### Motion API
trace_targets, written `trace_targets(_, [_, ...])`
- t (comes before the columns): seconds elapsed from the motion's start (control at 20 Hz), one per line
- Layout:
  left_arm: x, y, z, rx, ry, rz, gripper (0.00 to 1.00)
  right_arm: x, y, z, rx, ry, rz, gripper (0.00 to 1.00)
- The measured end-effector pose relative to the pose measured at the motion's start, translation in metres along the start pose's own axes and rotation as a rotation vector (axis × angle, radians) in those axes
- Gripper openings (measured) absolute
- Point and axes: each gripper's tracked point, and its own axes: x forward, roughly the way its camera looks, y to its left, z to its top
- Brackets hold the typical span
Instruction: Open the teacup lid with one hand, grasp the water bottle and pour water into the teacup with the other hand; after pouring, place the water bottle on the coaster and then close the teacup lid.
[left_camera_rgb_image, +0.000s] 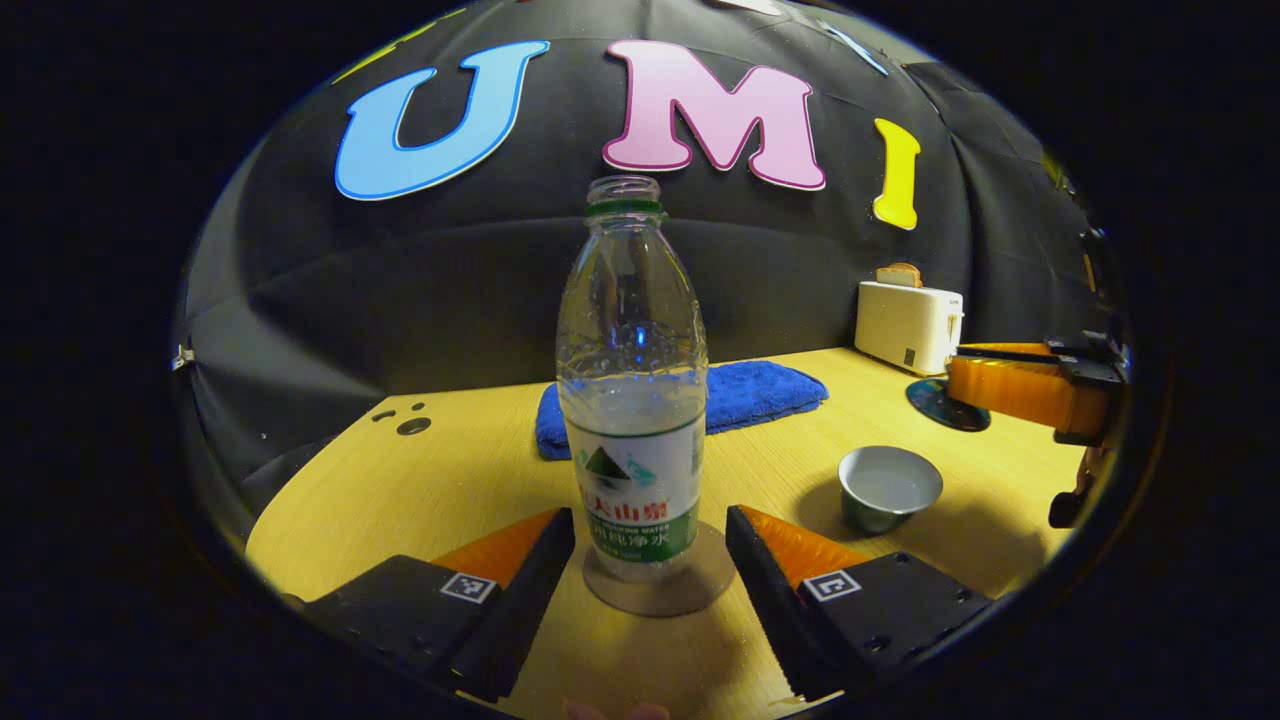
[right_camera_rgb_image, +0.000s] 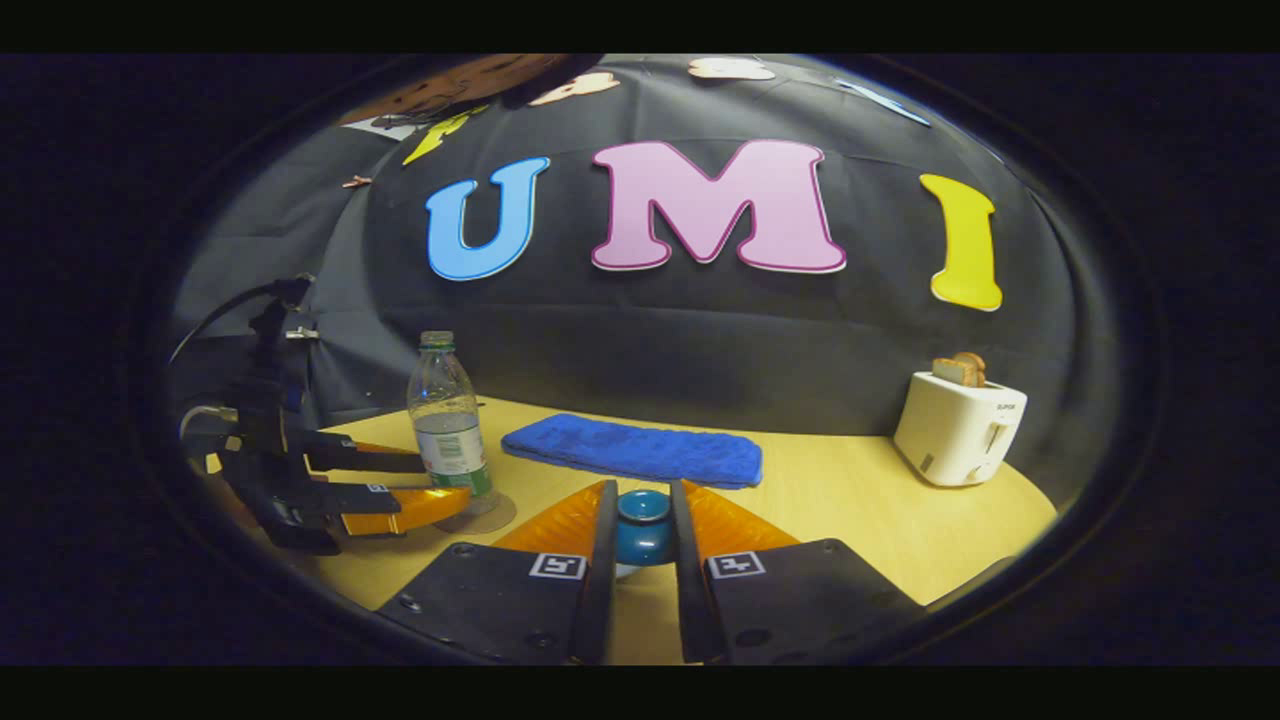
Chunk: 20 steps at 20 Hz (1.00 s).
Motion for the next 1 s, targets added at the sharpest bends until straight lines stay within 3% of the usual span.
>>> trace_targets(0.05, [-0.005,0.001,-0.003,-0.009,0.009,0.002,0.95,0.004,0.004,-0.004,0.002,0.006,0.008,0.34])
trace_targets(0.2, [-0.019,0.006,-0.011,-0.052,0.030,0.029,0.95,0.012,0.015,-0.016,0.004,0.029,0.029,0.34])
trace_targets(0.25, [-0.023,0.009,-0.012,-0.058,0.034,0.040,0.95,0.014,0.018,-0.022,0.005,0.040,0.034,0.29])
trace_targets(0.35, [-0.029,0.013,-0.014,-0.056,0.036,0.059,0.95,0.018,0.022,-0.029,0.012,0.056,0.043,0.34])
trace_targets(0.55, [-0.035,0.019,-0.011,-0.038,0.029,0.074,0.96,0.022,0.024,-0.039,0.023,0.083,0.042,0.34])
trace_targets(0.65, [-0.035,0.020,-0.008,-0.027,0.019,0.070,0.96,0.024,0.023,-0.045,0.022,0.098,0.036,0.24])
trace_targets(0.7, [-0.036,0.020,-0.006,-0.021,0.017,0.068,0.96,0.024,0.023,-0.049,0.020,0.108,0.034,0.24])
trace_targets(0.8, [-0.037,0.018,-0.004,-0.011,0.015,0.063,0.96,0.025,0.025,-0.050,0.018,0.111,0.038,0.34])
trace_targets(0.9, [-0.038,0.017,-0.001,-0.008,0.009,0.059,0.96,0.023,0.024,-0.050,0.010,0.115,0.030,0.25])
trace_targets(0.95, [-0.040,0.017,-0.001,-0.005,0.008,0.060,1.00,0.024,0.024,-0.052,0.009,0.115,0.031,0.38])
trace_targets(1.0, [-0.041,0.017,0.001,-0.002,0.008,0.062,0.96,0.024,0.023,-0.054,0.005,0.125,0.027,0.36])
